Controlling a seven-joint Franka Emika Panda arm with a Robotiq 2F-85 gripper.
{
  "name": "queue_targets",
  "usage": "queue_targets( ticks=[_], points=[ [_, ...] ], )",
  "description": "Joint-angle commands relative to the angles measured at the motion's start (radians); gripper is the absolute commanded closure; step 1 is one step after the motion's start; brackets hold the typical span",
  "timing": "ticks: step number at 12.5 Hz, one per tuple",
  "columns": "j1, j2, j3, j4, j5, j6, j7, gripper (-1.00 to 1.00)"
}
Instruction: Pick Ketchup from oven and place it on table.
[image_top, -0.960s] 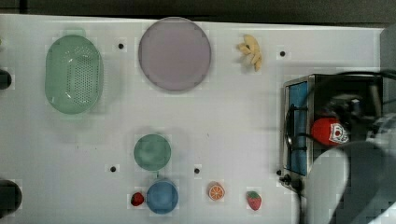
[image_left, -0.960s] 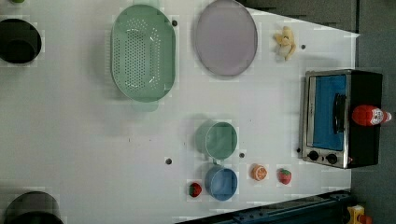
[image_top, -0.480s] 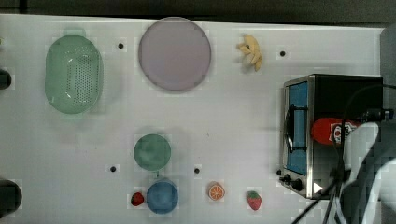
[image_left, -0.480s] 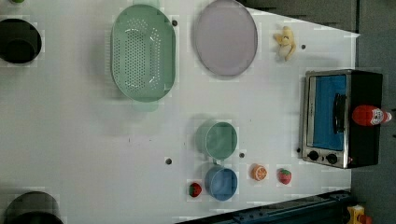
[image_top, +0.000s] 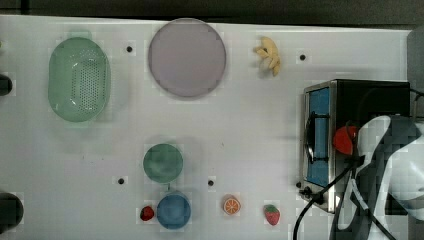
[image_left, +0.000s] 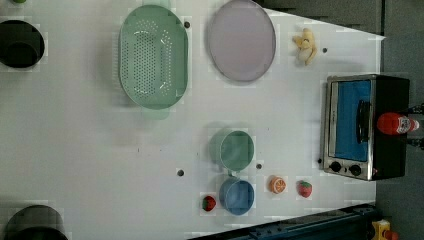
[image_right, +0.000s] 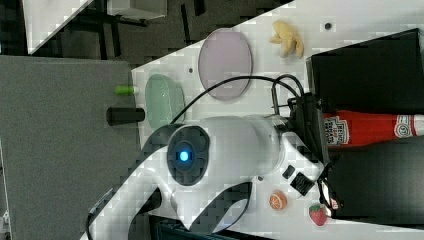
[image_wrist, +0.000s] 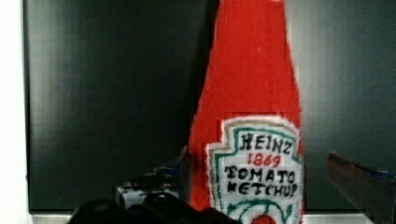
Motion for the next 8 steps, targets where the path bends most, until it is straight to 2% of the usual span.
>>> queue_targets(
  ticks=[1,3,4,6,7,8],
  points=[
    [-0.007,-0.028,0.015,-0.038,0.019,0.023,0.02,-1.0],
    [-0.007,-0.028,0.016,-0.067,0.023,0.072,0.02,-1.0],
    [-0.007,-0.029,0.015,-0.077,0.022,0.074,0.02,-0.93],
    [-0.007,-0.028,0.014,-0.085,0.022,0.074,0.02,-0.44],
    [-0.007,-0.033,0.014,-0.082,0.022,0.073,0.02,-0.29],
    [-0.006,-0.039,0.014,-0.077,0.021,0.073,0.02,-0.29]
  ],
)
